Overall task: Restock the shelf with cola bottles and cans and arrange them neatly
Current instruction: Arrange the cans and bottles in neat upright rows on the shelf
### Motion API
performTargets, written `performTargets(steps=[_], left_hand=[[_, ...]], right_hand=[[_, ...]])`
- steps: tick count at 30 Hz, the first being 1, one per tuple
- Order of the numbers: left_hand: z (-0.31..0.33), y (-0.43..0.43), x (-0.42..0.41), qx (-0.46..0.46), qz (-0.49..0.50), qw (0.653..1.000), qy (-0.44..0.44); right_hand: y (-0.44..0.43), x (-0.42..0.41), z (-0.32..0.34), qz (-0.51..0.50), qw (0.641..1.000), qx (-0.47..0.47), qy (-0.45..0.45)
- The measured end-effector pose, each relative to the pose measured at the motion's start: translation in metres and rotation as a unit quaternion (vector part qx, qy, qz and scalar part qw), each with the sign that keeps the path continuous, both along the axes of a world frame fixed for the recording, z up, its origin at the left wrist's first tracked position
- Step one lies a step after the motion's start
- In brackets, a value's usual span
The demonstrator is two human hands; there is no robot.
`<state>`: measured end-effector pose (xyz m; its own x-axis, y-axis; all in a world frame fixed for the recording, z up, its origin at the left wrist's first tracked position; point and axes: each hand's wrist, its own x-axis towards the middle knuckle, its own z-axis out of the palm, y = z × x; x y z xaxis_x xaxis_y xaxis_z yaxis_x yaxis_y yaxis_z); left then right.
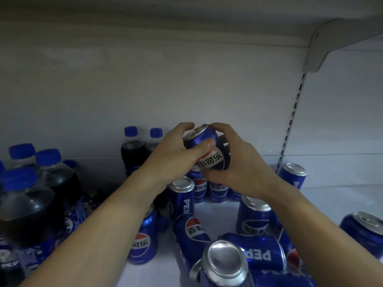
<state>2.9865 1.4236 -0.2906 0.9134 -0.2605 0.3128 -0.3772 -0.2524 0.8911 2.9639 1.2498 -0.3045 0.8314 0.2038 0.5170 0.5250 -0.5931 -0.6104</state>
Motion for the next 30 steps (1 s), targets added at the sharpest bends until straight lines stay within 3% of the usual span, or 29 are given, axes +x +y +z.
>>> performTargets(steps=[7,9,13,17,22,30], left_hand=[[-0.009,0.002,0.011,0.07,-0.001,0.998,0.006],[-0.014,0.008,0.019,0.134,0.008,0.991,0.004],[-0.03,0.013,0.023,0.354,0.02,0.935,0.002],[-0.055,0.011,0.027,0.459,-0.011,0.888,0.023],[-0.038,0.014,0.021,0.507,-0.008,0.862,-0.01],[0.011,0.034,0.003,0.492,0.05,0.865,-0.085]], right_hand=[[-0.006,0.018,0.008,-0.069,0.995,-0.067,-0.015],[-0.01,0.031,0.009,-0.115,0.991,-0.065,-0.001],[-0.018,0.049,0.006,-0.128,0.988,-0.076,0.043],[-0.018,0.055,-0.005,-0.119,0.98,-0.123,0.102],[-0.021,0.057,-0.014,-0.101,0.975,-0.117,0.159],[-0.007,0.06,-0.024,-0.085,0.96,-0.224,0.147]])
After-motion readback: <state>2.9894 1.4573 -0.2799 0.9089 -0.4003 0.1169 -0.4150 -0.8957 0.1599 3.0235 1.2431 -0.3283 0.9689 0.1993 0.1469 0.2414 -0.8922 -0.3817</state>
